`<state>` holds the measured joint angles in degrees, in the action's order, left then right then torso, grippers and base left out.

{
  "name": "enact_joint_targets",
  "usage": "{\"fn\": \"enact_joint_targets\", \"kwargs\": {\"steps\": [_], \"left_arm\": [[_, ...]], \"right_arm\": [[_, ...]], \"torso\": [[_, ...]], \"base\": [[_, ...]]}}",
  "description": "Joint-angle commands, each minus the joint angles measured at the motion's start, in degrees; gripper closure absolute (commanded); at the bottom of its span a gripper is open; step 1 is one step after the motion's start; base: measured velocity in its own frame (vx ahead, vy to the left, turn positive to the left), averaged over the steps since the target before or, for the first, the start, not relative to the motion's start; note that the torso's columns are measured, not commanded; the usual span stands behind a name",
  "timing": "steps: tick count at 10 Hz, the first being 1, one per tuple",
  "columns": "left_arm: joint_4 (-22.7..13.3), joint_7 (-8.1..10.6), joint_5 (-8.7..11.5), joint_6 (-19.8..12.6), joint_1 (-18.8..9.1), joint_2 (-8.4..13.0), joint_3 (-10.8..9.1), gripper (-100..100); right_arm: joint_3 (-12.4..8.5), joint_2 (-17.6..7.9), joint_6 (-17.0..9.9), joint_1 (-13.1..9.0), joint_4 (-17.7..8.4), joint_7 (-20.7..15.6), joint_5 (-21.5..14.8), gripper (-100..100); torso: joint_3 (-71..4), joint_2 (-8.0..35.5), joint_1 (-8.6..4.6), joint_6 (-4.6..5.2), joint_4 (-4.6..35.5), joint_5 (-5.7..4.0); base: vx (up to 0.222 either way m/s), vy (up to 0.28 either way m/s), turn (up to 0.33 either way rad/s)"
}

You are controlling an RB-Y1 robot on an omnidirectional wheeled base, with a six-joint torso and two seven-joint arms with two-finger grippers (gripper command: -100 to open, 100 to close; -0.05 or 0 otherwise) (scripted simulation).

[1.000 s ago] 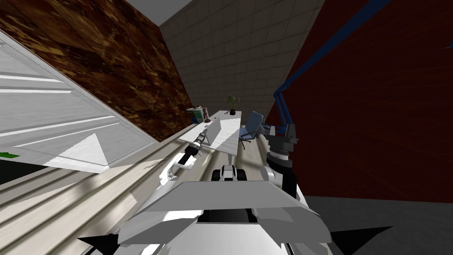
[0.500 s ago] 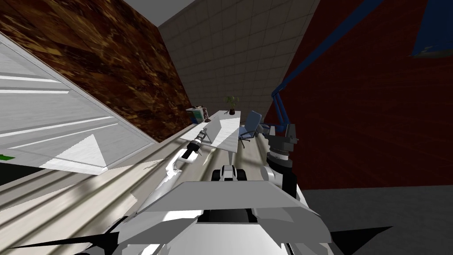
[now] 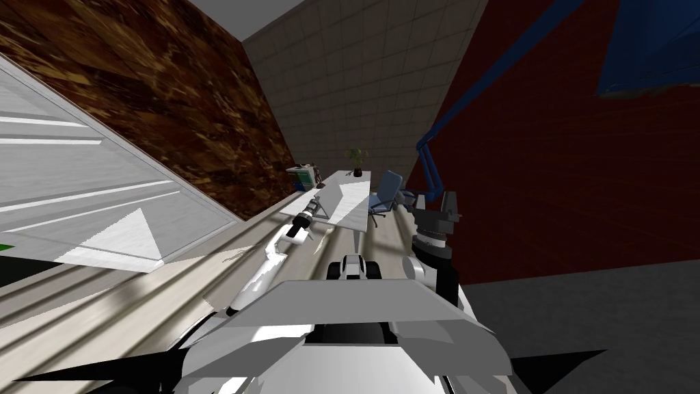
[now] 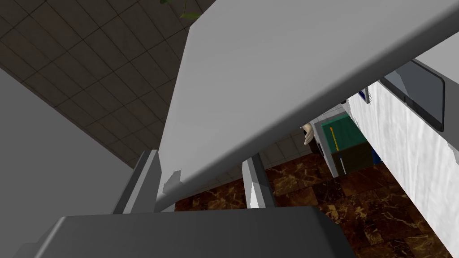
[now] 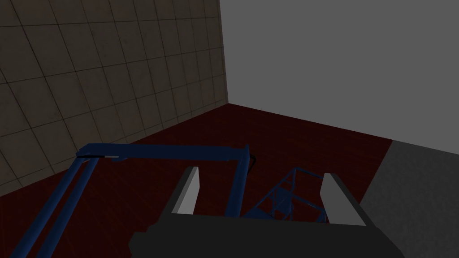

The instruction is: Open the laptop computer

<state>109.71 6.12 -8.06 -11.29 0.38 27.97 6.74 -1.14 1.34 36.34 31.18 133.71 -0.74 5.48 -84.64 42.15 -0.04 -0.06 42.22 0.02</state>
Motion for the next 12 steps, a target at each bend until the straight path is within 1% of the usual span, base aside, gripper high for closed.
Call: {"fn": "enact_joint_targets", "kwargs": {"steps": [1,2,3,4,6,7,8,9,10,11,12], "left_arm": [[-2.4,0.11,0.1,0.0,0.1,0.1,-0.11,100],[-4.6,0.56,1.2,1.9,-2.6,-0.9,-0.99,100],[-6.3,0.56,1.2,1.9,-4.1,-0.9,-0.99,100],[-8.1,0.56,1.2,1.9,-5.9,-0.9,-0.99,100],[-11.1,0.56,1.2,1.9,-6.0,-0.9,-0.99,100],[-13.1,1.02,2.2,3.9,-9.0,-1.9,-1.87,100],[-14.5,1.02,2.2,3.9,-10.4,-1.9,-1.87,100],[-16.2,1.02,2.2,3.9,-12.1,-1.9,-1.87,100],[-17.7,1.02,2.2,3.9,-12.1,-1.9,-1.87,100],[-19.9,1.02,2.2,3.9,-12.1,-1.9,-1.87,100],[-21.5,1.47,3.3,5.8,-14.9,-2.9,-2.76,100]], "right_arm": [[0.0,0.0,0.0,0.0,0.0,0.0,0.0,0],[0.0,0.0,0.0,0.0,0.0,0.0,0.0,0],[0.0,0.0,0.0,0.0,0.0,0.0,0.0,0],[0.0,0.0,0.0,0.0,0.0,0.0,0.0,0],[0.0,0.0,0.0,0.0,0.0,0.0,0.0,0],[0.0,0.0,0.0,0.0,0.0,0.0,0.0,0],[0.0,0.0,0.0,0.0,0.0,0.0,0.0,0],[0.0,0.0,0.0,0.0,0.0,0.0,0.0,0],[0.0,0.0,0.0,0.0,0.0,0.0,0.0,0],[0.0,0.0,0.0,0.0,0.0,0.0,0.0,0],[0.0,0.0,0.0,0.0,0.0,0.0,0.0,0]], "torso": [[-0.1,-0.1,0.06,-0.05,-0.2,0.08],[-0.1,-0.2,0.17,0.03,-0.2,0.10],[0.1,0.2,0.18,0.15,0.1,0.06],[0.3,0.4,0.27,-0.01,0.2,0.03],[0.1,0.1,-0.03,-0.01,0.1,-0.03],[0.0,0.0,-0.12,0.06,0.0,-0.05],[0.1,0.3,-0.03,0.18,0.1,-0.05],[0.3,0.4,0.02,0.06,0.2,-0.05],[0.2,0.3,-0.02,0.00,0.2,-0.07],[0.1,0.1,-0.02,0.01,0.1,-0.04],[0.0,0.0,-0.01,0.05,0.1,-0.05]], "base": [[0.012,-0.011,0.019],[-0.104,0.018,-0.134],[-0.131,0.070,-0.083],[-0.071,0.058,0.025],[-0.003,0.010,0.011],[-0.094,0.039,-0.092],[-0.122,0.055,-0.096],[-0.068,0.027,-0.014],[-0.019,0.008,0.018],[0.002,-0.001,0.011],[-0.091,0.058,-0.109]]}}
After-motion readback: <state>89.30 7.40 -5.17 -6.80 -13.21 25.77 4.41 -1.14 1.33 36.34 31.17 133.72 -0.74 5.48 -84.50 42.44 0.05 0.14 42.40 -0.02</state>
